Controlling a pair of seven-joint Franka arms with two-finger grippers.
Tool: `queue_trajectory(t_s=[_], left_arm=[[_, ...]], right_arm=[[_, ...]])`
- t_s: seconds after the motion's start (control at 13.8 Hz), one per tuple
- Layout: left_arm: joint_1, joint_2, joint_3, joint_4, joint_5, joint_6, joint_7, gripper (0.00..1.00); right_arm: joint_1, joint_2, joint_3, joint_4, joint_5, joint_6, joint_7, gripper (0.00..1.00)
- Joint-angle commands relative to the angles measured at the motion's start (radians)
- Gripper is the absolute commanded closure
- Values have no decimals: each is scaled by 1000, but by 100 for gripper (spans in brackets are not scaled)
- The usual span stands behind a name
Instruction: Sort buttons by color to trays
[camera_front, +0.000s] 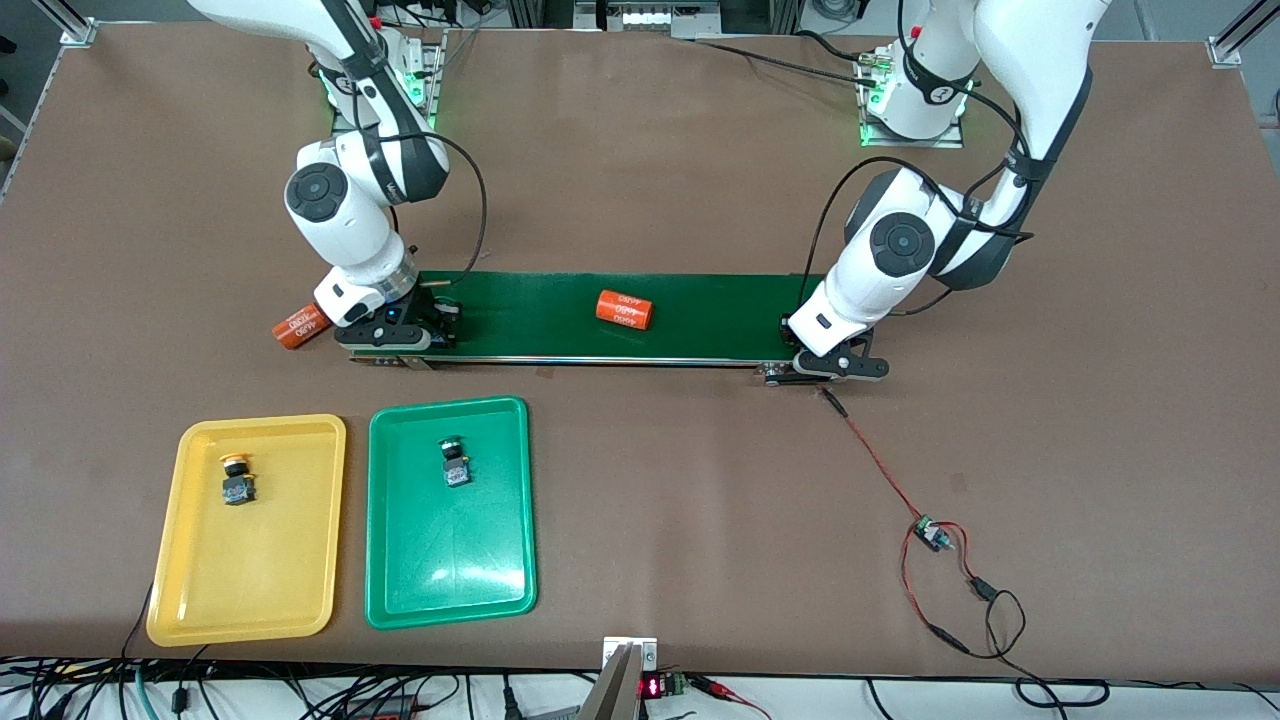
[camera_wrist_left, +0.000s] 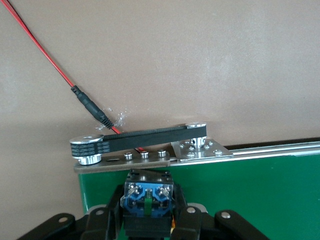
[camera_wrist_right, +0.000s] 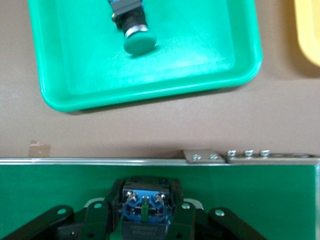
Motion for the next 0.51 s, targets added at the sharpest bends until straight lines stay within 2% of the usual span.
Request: queue_trajectory(t_s=[0.0,0.07,0.29,0.43], left_arm=[[-17,-52,12,-32,-21,1,-14,100],[-17,-62,10,-42,-21,-4,-14,100],[-17,-90,9,-72,-20,-1,-10,100],[-17,-81,9,-73,-20,4,-11,100]], right_arm=[[-12,-24,-30,183,-14,-263,-125,91],[-24,-17,-47,244,-13,-316,-206,91],[-47,69,-50,398,-11,-309,-296,91],[-44,155,-47,456,-10,-196,-297,91]])
